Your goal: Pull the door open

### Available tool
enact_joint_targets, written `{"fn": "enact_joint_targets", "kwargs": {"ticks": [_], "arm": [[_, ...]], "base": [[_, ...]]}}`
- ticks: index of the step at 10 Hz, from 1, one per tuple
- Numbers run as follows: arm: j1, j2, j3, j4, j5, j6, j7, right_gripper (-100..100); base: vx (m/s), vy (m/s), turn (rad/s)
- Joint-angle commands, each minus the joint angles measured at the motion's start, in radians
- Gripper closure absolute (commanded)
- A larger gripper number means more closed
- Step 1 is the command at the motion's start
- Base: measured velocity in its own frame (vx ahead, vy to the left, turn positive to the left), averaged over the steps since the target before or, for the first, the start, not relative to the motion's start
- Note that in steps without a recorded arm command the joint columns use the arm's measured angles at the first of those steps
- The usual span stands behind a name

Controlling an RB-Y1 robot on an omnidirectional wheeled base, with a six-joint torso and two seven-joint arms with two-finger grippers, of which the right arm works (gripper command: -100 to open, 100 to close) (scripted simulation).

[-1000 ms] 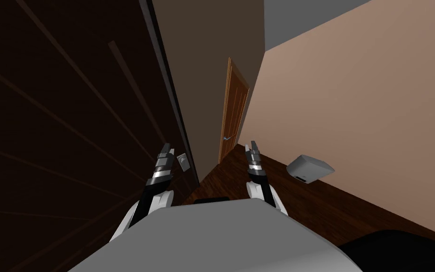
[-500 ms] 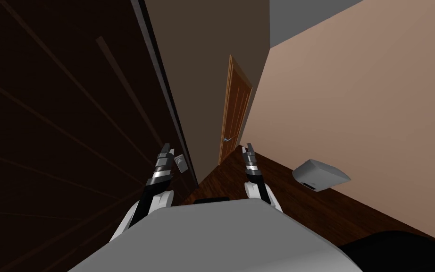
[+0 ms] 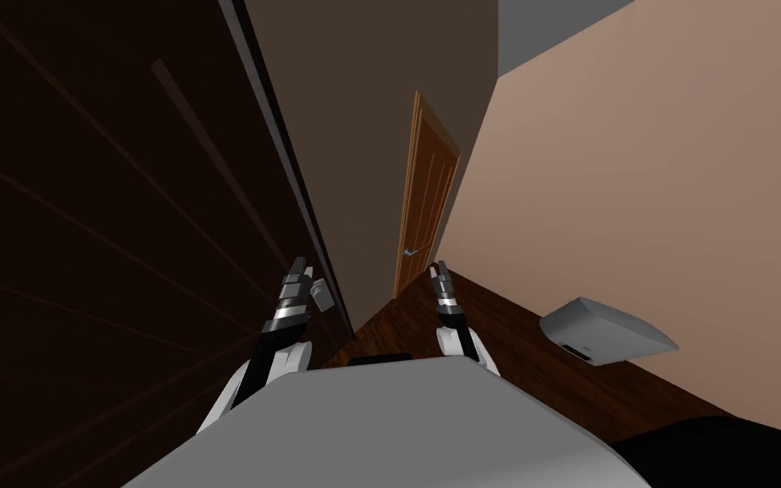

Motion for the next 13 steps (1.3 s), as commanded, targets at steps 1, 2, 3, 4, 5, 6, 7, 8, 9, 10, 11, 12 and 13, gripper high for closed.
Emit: {"fn": "enact_joint_targets", "kwargs": {"ticks": [1,2,3,4,5,6,7,8,9,10,11,12,13], "arm": [[-0.012,-0.01,0.005,0.048,-0.006,-0.021,-0.008,-100],[-0.021,-0.018,0.01,0.08,-0.011,-0.032,-0.014,-100],[-0.031,-0.027,0.015,0.115,-0.016,-0.044,-0.021,-100],[-0.042,-0.036,0.02,0.147,-0.022,-0.056,-0.029,-100],[-0.052,-0.045,0.025,0.178,-0.027,-0.068,-0.036,-100],[-0.052,-0.045,0.025,0.189,-0.027,-0.068,-0.036,-100],[-0.062,-0.054,0.031,0.225,-0.033,-0.081,-0.043,-100],[-0.073,-0.063,0.036,0.257,-0.038,-0.093,-0.051,-100],[-0.085,-0.073,0.042,0.291,-0.044,-0.106,-0.058,-100],[-0.085,-0.073,0.042,0.303,-0.044,-0.106,-0.058,-100],[-0.096,-0.082,0.047,0.341,-0.05,-0.119,-0.066,-100],[-0.107,-0.091,0.053,0.375,-0.055,-0.132,-0.074,-100],[-0.118,-0.101,0.059,0.408,-0.061,-0.146,-0.082,-100]], "base": [[0.049,-0.07,0.086],[0.063,-0.097,0.155],[0.076,-0.102,0.155],[0.078,-0.118,0.111],[0.081,-0.125,0.184],[0.051,-0.077,0.07],[0.048,-0.06,0.074],[0.052,-0.09,0.176],[0.061,-0.093,0.179],[0.052,-0.065,0.05],[0.041,-0.08,0.092],[0.05,-0.101,0.208],[0.064,-0.128,0.17]]}}
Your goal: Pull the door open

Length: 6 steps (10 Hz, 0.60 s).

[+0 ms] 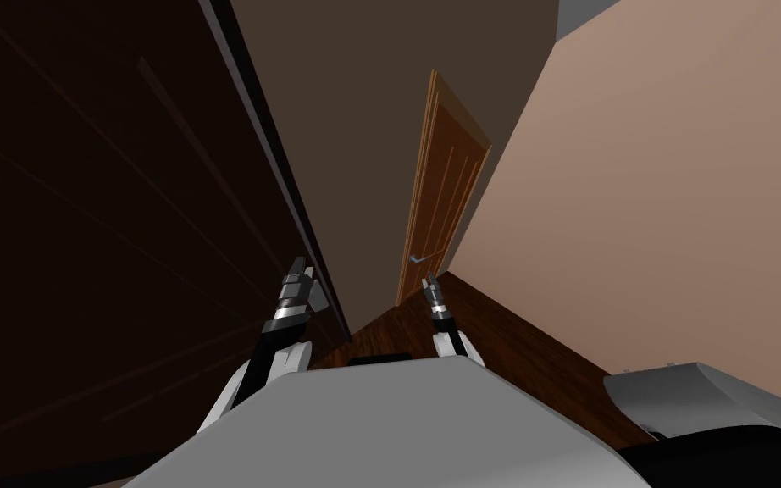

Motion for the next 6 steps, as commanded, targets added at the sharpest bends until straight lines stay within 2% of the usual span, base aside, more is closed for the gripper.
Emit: {"fn": "enact_joint_targets", "kwargs": {"ticks": [1,3,4,6], "arm": [[-0.01,-0.011,0.0,0.033,-0.006,-0.006,-0.01,-100],[-0.032,-0.03,0.012,0.104,-0.018,-0.033,-0.026,-100],[-0.032,-0.03,0.012,0.113,-0.018,-0.033,-0.026,-100],[-0.055,-0.049,0.024,0.182,-0.03,-0.06,-0.041,-100]], "base": [[0.05,-0.083,0.043],[0.048,-0.085,0.124],[0.038,-0.07,0.077],[0.044,-0.077,0.142]]}}
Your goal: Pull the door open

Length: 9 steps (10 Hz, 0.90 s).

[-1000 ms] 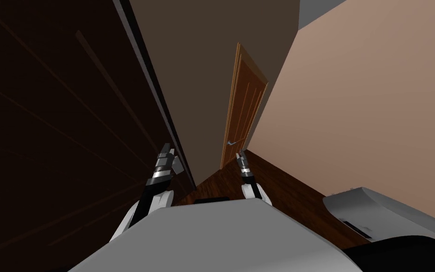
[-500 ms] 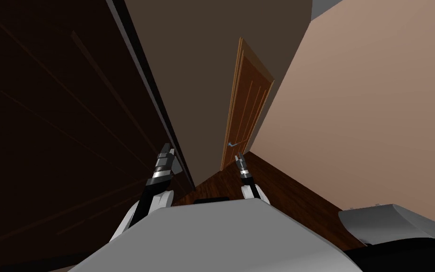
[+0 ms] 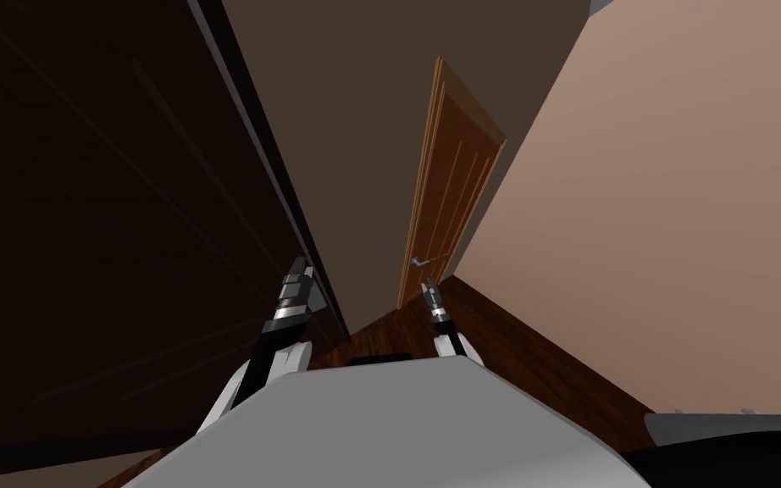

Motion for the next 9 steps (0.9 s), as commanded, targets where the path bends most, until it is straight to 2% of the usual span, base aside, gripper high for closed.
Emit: {"fn": "enact_joint_targets", "kwargs": {"ticks": [1,3,4,7,8,9], "arm": [[-0.006,-0.007,0.003,0.031,-0.004,-0.009,-0.007,-100],[-0.029,-0.026,0.015,0.097,-0.016,-0.035,-0.023,-100],[-0.029,-0.026,0.015,0.111,-0.016,-0.035,-0.023,-100],[-0.063,-0.054,0.031,0.219,-0.033,-0.074,-0.046,-100],[-0.063,-0.054,0.031,0.228,-0.033,-0.074,-0.046,-100],[-0.074,-0.063,0.037,0.267,-0.039,-0.087,-0.054,-100]], "base": [[0.032,-0.08,0.076],[0.045,-0.104,0.154],[0.039,-0.08,0.059],[0.032,-0.09,0.155],[0.038,-0.09,0.053],[0.029,-0.076,0.108]]}}
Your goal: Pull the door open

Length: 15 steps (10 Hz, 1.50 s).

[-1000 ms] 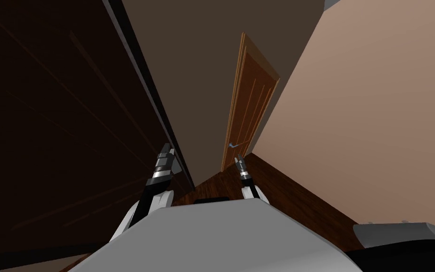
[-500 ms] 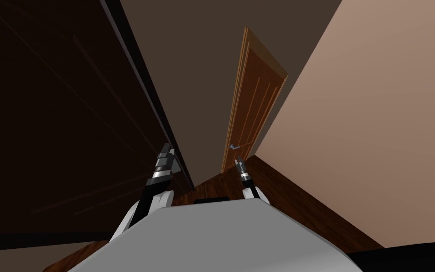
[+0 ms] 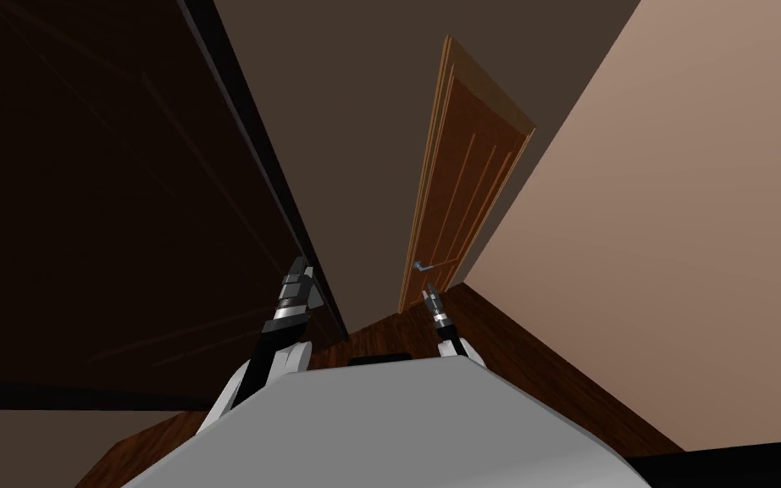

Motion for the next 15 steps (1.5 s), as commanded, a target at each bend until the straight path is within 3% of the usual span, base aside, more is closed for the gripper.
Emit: {"fn": "enact_joint_targets", "kwargs": {"ticks": [1,2,4,8,9,13,15], "arm": [[-0.02,-0.013,0.008,0.05,-0.008,-0.021,-0.012,-100],[-0.02,-0.013,0.008,0.063,-0.008,-0.021,-0.012,-100],[-0.041,-0.03,0.019,0.136,-0.019,-0.045,-0.026,-100],[-0.07,-0.054,0.033,0.233,-0.034,-0.08,-0.046,-100],[-0.07,-0.054,0.033,0.238,-0.034,-0.08,-0.046,-100],[-0.104,-0.082,0.051,0.358,-0.052,-0.12,-0.07,-100],[-0.112,-0.089,0.055,0.388,-0.056,-0.13,-0.076,-100]], "base": [[0.039,-0.094,0.176],[0.024,-0.074,0.051],[0.027,-0.082,0.122],[0.03,-0.093,0.115],[0.016,-0.076,0.056],[0.033,-0.091,0.124],[0.013,-0.071,0.059]]}}
